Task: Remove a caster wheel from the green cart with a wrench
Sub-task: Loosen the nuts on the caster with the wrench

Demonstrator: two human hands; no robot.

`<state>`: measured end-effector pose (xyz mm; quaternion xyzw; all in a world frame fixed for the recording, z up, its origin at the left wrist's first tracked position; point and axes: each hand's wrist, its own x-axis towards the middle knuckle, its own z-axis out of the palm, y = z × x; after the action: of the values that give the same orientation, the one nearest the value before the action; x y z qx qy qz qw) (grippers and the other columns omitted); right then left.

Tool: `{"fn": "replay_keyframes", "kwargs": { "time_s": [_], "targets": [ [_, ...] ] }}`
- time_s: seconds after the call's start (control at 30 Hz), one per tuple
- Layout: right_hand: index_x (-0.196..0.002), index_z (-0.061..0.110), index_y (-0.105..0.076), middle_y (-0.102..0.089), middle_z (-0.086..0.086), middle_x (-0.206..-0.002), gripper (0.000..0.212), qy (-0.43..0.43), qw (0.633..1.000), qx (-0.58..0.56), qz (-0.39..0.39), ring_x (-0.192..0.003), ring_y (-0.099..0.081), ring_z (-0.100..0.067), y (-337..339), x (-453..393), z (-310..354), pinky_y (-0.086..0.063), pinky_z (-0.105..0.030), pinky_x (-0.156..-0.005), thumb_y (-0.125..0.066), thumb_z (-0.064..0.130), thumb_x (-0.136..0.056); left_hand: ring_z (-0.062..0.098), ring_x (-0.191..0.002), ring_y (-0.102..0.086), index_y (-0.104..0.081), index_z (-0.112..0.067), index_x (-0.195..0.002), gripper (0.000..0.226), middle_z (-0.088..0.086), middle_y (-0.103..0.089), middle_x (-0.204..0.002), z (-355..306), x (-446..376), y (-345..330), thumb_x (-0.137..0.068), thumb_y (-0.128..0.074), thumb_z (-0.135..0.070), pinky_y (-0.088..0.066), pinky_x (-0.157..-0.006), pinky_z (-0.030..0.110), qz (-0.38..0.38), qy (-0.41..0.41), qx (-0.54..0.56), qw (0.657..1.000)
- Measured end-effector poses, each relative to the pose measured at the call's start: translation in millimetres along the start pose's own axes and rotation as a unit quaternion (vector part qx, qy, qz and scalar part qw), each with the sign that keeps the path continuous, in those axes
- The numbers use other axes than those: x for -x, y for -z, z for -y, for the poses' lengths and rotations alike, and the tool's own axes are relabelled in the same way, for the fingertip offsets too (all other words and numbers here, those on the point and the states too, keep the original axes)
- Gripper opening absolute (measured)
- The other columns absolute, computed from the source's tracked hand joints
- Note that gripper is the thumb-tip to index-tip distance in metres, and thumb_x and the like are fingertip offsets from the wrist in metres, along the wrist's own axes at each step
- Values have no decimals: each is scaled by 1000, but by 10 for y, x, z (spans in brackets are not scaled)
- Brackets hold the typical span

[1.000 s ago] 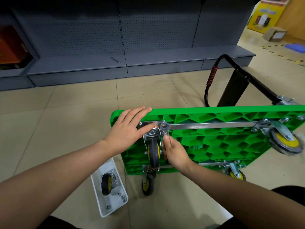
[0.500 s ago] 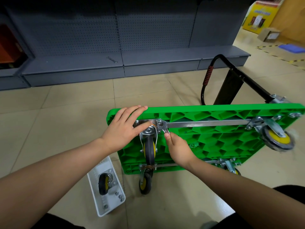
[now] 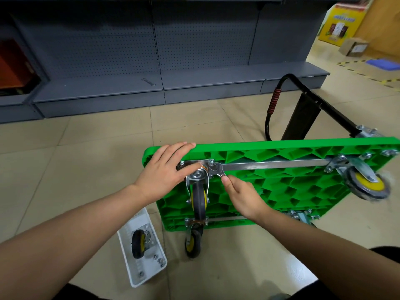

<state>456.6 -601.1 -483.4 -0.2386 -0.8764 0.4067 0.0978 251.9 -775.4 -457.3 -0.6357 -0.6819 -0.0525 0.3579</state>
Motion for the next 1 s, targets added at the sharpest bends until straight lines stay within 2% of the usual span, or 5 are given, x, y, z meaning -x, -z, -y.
{"fn": "replay_keyframes", "kwargs": {
  "time_s": [0.37,0.53,0.6,0.77,1.0],
  "targets": [
    [-72,34,-46,-41,14,-59,38,-28,987,-156,-3,-55,-38,-9,-325,-90,-61,-34,-30,-56,-35,59,-100,35,-139,-46,-58,-34,-139,48,15,-44,-155,2,7,-13,-94,-69,-20,-36,-109,46,-7,4,-2,1000],
    [-80,19,-47,-42,4,-62,38,-32,980,-196,2,-58,-40,-15,-357,-150,8,-37,-32,-56,-37,46,-105,35,-139,-46,-57,-34,-141,49,15,-43,-156,5,9,-9,-95,-69,-21,-35,-110,46,-4,4,-1,1000],
    [-83,15,-47,-44,-4,-66,37,-33,980,-194,7,-59,-42,-15,-369,-156,34,-39,-25,-55,-36,40,-107,35,-139,-46,-57,-34,-141,49,15,-43,-156,5,9,-10,-95,-68,-21,-35,-110,46,-6,5,0,1000],
    [-84,16,-52,-58,-1,-69,41,-35,983,-174,40,-64,-53,-9,-368,-214,23,-42,-29,-68,-32,42,-108,35,-140,-45,-57,-33,-141,50,15,-42,-156,4,13,-4,-94,-69,-20,-34,-110,46,-3,5,4,1000],
    [-89,3,-53,-59,-5,-74,46,-26,974,-221,51,-67,-56,-7,-403,-168,84,-45,-19,-67,-30,36,-110,35,-140,-45,-57,-33,-141,48,16,-43,-155,0,5,-10,-96,-67,-18,-36,-109,46,-8,4,6,1000]
  ]
}}
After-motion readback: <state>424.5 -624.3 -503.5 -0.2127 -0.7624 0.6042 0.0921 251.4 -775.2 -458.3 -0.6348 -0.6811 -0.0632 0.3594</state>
